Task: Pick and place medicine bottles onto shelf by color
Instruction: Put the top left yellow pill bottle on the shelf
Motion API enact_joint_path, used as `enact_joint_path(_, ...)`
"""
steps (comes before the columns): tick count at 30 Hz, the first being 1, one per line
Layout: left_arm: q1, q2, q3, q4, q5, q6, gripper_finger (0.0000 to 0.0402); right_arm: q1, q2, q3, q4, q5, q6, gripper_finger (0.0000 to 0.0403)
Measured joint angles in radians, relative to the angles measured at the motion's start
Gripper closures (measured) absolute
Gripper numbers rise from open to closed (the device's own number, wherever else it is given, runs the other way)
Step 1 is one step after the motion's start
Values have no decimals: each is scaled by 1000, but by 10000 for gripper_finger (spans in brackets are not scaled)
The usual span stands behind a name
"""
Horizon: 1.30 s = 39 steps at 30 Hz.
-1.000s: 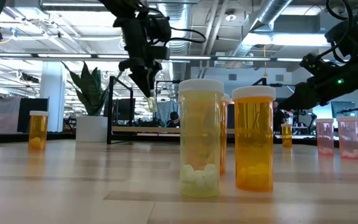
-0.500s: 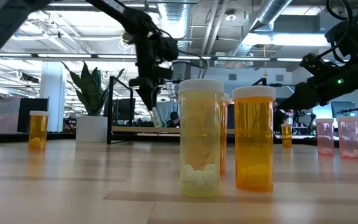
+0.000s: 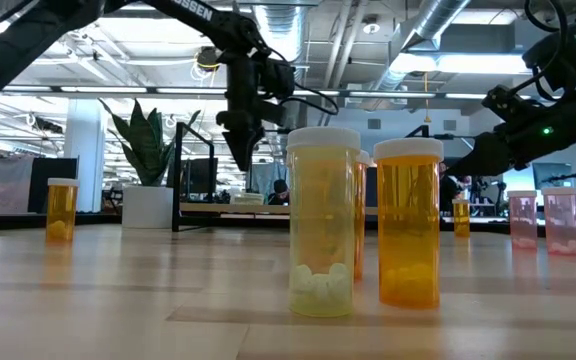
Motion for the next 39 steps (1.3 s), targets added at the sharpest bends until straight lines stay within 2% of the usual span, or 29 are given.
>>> enact_joint_path(4, 0, 3, 0, 2, 27, -65, 252, 0, 0, 0, 0, 0, 0, 159)
enact_joint_path(15, 4, 7, -5, 17, 33, -148, 177, 0, 0, 0, 0, 0, 0, 159)
enact_joint_path(18, 4, 8, -54, 83, 33, -148, 173, 0, 0, 0, 0, 0, 0, 159)
enact_joint_path(25, 17, 9, -103, 89, 24, -144, 173, 0, 0, 0, 0, 0, 0, 159)
enact_joint_path(30, 47, 9, -171, 152, 43, -143, 173, 0, 0, 0, 0, 0, 0, 159)
enact_joint_path(39, 53, 9, -213, 223, 51, -126, 177, 0, 0, 0, 0, 0, 0, 159)
